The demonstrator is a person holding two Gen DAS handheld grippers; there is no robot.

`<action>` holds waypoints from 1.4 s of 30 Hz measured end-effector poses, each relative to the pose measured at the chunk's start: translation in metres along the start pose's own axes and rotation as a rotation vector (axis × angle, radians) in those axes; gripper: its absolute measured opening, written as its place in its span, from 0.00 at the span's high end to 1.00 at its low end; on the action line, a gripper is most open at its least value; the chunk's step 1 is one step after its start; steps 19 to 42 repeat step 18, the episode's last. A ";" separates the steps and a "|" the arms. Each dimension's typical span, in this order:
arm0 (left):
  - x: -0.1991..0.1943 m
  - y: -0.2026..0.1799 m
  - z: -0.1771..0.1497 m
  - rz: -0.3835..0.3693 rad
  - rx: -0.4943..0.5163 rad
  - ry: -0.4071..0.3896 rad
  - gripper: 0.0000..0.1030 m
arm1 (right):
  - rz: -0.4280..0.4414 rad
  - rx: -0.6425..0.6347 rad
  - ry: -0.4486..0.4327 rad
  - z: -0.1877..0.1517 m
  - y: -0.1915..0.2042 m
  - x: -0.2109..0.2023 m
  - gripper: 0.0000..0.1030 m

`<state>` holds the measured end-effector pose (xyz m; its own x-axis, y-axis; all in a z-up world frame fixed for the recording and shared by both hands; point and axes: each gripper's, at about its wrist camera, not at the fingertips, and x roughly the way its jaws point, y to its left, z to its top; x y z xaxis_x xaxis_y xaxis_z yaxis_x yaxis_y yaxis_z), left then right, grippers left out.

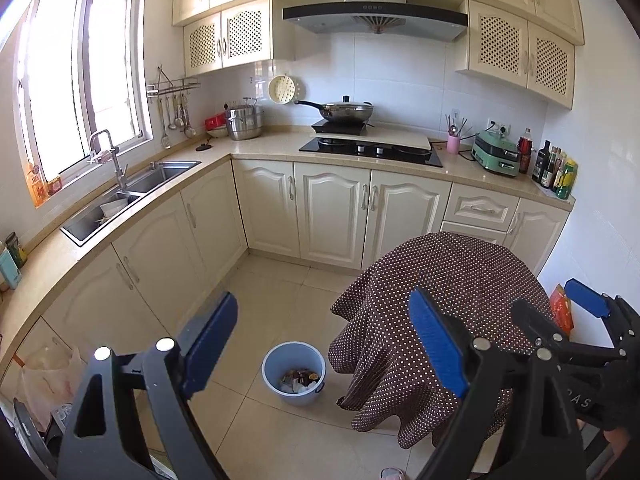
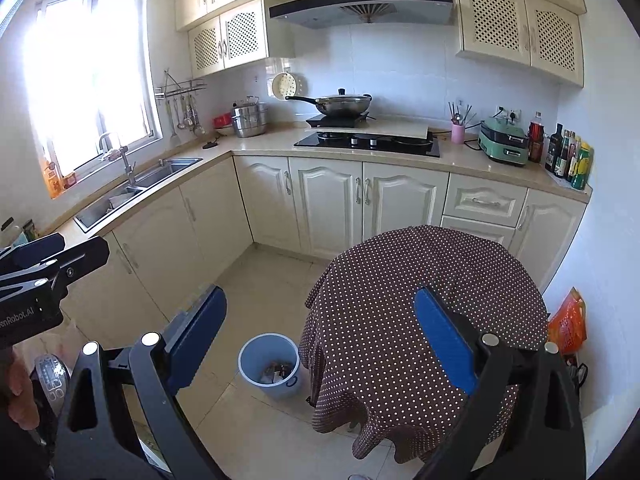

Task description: Collect trash

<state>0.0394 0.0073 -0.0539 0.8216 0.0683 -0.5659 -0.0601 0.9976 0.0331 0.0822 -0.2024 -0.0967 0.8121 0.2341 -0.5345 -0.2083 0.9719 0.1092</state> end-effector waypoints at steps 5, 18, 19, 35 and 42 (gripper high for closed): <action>0.023 0.000 0.002 0.013 0.000 0.043 0.17 | 0.002 0.013 0.033 0.004 -0.010 0.022 0.11; 0.149 -0.037 0.031 0.108 -0.036 0.218 0.17 | 0.005 0.035 0.188 0.016 -0.097 0.152 0.11; 0.149 -0.037 0.031 0.108 -0.036 0.218 0.17 | 0.005 0.035 0.188 0.016 -0.097 0.152 0.11; 0.149 -0.037 0.031 0.108 -0.036 0.218 0.17 | 0.005 0.035 0.188 0.016 -0.097 0.152 0.11; 0.149 -0.037 0.031 0.108 -0.036 0.218 0.17 | 0.005 0.035 0.188 0.016 -0.097 0.152 0.11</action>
